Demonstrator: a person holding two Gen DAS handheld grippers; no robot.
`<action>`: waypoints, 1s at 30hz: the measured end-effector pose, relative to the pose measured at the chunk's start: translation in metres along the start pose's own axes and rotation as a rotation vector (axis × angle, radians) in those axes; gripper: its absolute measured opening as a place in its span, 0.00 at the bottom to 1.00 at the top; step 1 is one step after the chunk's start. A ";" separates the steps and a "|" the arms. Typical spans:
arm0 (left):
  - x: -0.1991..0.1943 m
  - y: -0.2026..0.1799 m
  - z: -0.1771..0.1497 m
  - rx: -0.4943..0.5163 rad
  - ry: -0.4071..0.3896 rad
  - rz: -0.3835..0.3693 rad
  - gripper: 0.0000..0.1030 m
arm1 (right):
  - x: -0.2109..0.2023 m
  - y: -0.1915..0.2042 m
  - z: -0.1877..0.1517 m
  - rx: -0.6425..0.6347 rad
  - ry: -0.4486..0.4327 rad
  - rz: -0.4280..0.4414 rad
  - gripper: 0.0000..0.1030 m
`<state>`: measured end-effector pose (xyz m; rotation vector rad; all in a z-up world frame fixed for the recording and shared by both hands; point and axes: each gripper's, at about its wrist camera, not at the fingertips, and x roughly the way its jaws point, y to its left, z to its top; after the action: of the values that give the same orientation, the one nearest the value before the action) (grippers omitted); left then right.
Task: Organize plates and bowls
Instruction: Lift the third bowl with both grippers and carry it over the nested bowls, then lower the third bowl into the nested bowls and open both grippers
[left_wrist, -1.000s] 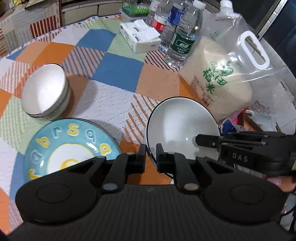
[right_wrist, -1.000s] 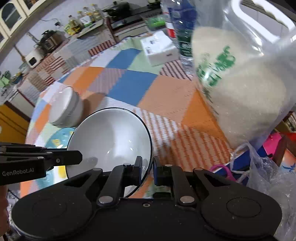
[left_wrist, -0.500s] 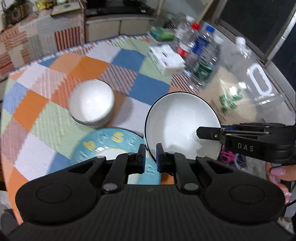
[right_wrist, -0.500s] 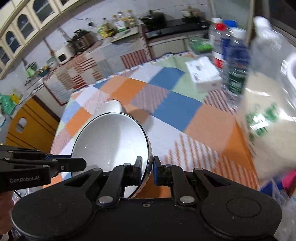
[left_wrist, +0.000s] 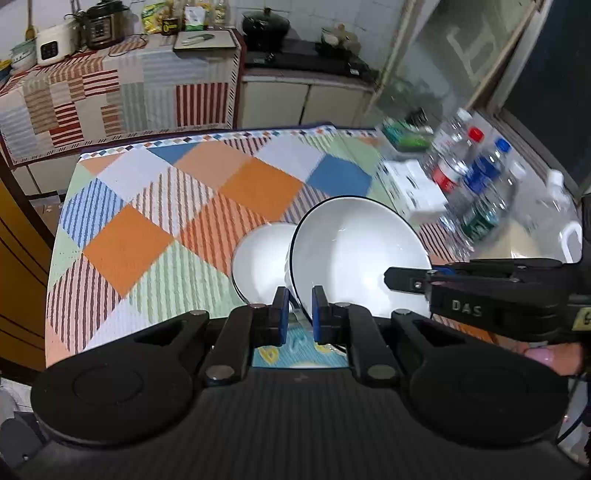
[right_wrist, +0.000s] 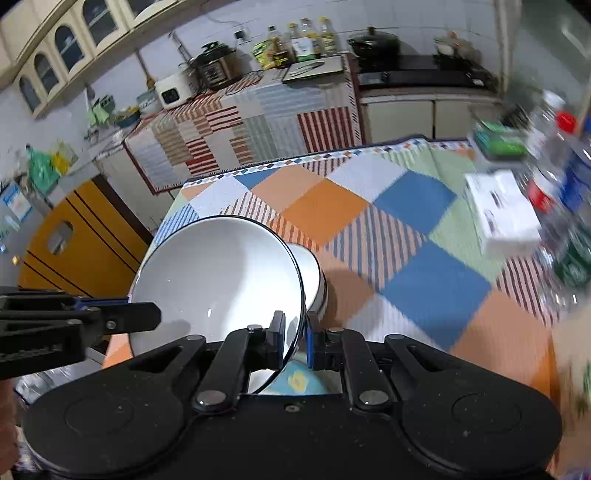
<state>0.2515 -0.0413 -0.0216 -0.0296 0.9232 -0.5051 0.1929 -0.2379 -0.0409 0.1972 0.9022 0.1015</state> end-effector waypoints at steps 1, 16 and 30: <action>0.005 0.006 0.002 -0.009 -0.005 0.002 0.11 | 0.006 0.001 0.003 -0.013 -0.001 -0.002 0.14; 0.097 0.047 -0.005 -0.052 0.035 0.049 0.11 | 0.094 0.011 0.017 -0.235 0.011 -0.065 0.14; 0.117 0.052 -0.023 -0.028 0.008 0.042 0.12 | 0.112 0.024 0.008 -0.466 -0.037 -0.151 0.14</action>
<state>0.3127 -0.0416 -0.1357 -0.0334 0.9373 -0.4536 0.2680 -0.1963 -0.1172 -0.3007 0.8304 0.1640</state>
